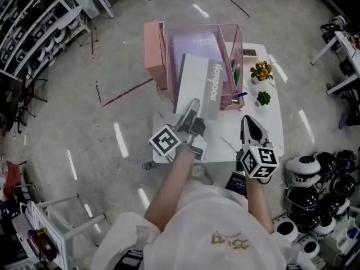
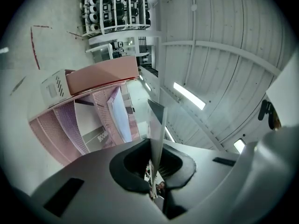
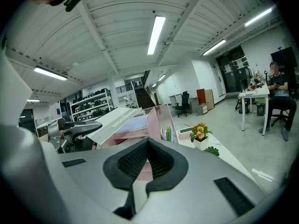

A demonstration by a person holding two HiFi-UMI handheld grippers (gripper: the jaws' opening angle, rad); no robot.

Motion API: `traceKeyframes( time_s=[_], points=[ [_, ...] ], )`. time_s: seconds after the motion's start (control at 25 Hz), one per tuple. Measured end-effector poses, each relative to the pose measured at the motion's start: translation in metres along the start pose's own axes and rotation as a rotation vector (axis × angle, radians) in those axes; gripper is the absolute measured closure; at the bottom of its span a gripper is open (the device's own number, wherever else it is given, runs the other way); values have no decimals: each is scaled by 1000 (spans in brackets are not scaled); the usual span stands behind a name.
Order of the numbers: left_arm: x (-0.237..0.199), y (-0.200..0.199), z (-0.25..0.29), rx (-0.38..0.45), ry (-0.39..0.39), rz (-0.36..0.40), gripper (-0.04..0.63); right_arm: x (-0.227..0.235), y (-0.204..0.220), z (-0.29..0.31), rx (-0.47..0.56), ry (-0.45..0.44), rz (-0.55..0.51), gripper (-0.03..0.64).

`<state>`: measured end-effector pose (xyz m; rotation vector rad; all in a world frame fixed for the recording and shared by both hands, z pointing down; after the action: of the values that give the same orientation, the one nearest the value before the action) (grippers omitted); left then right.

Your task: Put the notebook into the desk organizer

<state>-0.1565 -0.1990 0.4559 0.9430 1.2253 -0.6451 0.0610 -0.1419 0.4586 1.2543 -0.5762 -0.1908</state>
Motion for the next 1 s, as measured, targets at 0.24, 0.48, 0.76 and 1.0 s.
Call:
traceKeyframes(
  time_s=[0.24, 0.48, 0.76, 1.0],
  points=[
    [-7, 2, 27, 24, -28, 7, 569, 22, 0, 8, -12, -16, 13, 604],
    [-3, -3, 50, 84, -81, 27, 569, 50, -14, 36, -27, -86, 18, 604],
    [-1, -12, 84, 93, -190, 148, 566, 85, -26, 61, -33, -137, 45, 604],
    [9, -11, 105, 73, -245, 206, 566, 106, -33, 67, -32, -153, 60, 604]
  ],
)
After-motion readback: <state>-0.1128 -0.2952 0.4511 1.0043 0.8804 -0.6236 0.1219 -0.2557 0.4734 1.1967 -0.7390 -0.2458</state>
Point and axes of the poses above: the fingertips, and each gripper's own axes: z forward along the fingers, x to its right, y out of its underside, the point moved 6 cm from there along -z, backward along the fingers, and after that the axes turned 14 degrees about -y, right-handed, at the moved point
